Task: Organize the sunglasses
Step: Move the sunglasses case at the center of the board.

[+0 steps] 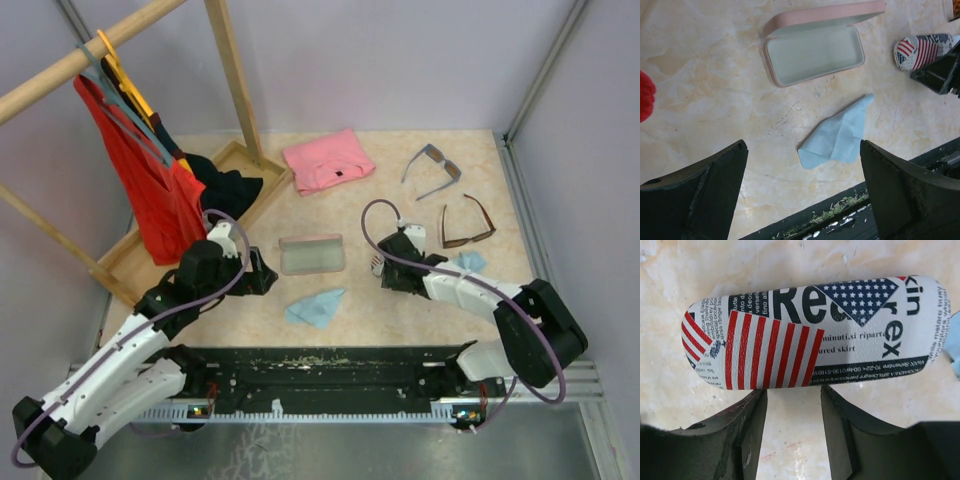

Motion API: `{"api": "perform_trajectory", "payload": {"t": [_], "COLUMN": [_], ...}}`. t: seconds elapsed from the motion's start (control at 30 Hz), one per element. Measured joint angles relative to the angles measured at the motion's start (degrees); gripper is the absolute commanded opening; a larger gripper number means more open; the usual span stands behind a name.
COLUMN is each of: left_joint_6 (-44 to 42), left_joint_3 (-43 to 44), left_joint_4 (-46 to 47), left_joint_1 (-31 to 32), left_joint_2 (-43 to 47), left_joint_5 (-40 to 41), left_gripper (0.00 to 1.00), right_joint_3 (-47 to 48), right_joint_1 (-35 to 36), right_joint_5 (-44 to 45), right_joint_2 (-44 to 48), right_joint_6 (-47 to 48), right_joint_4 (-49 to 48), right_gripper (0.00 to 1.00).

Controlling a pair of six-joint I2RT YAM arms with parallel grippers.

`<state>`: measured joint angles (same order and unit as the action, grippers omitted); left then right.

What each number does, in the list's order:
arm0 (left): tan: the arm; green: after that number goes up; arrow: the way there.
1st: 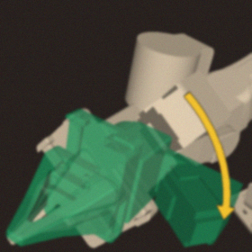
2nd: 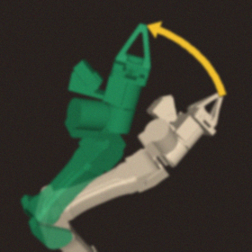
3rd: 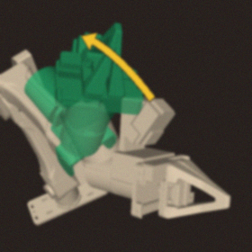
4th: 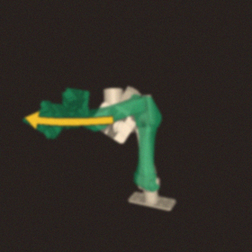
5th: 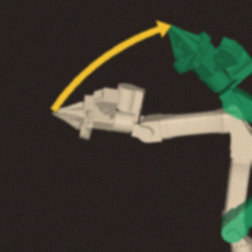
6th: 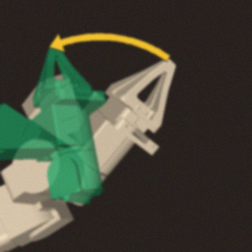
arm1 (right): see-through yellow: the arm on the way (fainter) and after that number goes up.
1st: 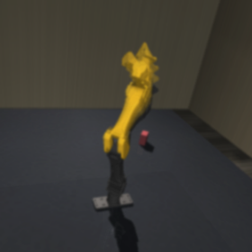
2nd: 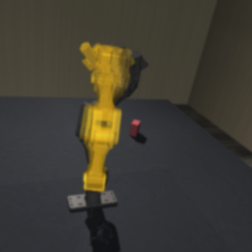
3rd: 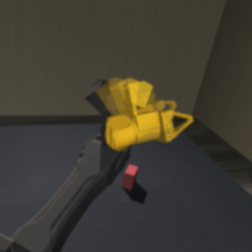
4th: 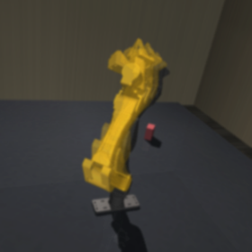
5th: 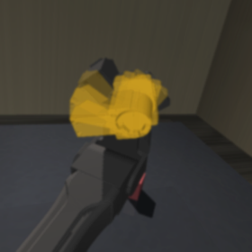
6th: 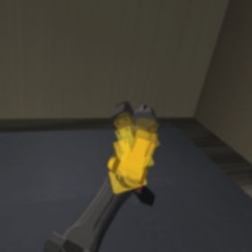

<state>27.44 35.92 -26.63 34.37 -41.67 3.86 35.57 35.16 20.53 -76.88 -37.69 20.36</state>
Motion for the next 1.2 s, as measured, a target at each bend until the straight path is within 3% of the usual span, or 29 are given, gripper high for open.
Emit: {"api": "perform_trajectory", "payload": {"t": [0.17,0.4,0.9,1.2], "left_joint_6": [0.9,4.72,8.83,7.72], "left_joint_3": [-2.97,-5.84,-7.02,-7.1], "left_joint_4": [2.19,2.71,3.78,5.38], "left_joint_1": [2.16,11.85,14.29,14.4], "left_joint_2": [-1.4,-1.99,-2.14,-5.95], "left_joint_5": [-2.54,0.07,3.23,3.58], "left_gripper": [0.94,0.93,0.94,0.94], "right_joint_3": [0.39,-1.4,2.6,7.85], "right_joint_1": [-1.38,-1.38,-2.45,-10.67], "right_joint_5": [-3.74,-12.96,-4.2,-0.87], "right_joint_2": [1.33,7.96,-3.08,-9.94], "right_joint_6": [4.5,6.21,5.2,9.7], "right_joint_4": [-2.93,-8.98,-3.19,-6.47], "right_gripper": [0.47,0.44,0.45,0.46]}}
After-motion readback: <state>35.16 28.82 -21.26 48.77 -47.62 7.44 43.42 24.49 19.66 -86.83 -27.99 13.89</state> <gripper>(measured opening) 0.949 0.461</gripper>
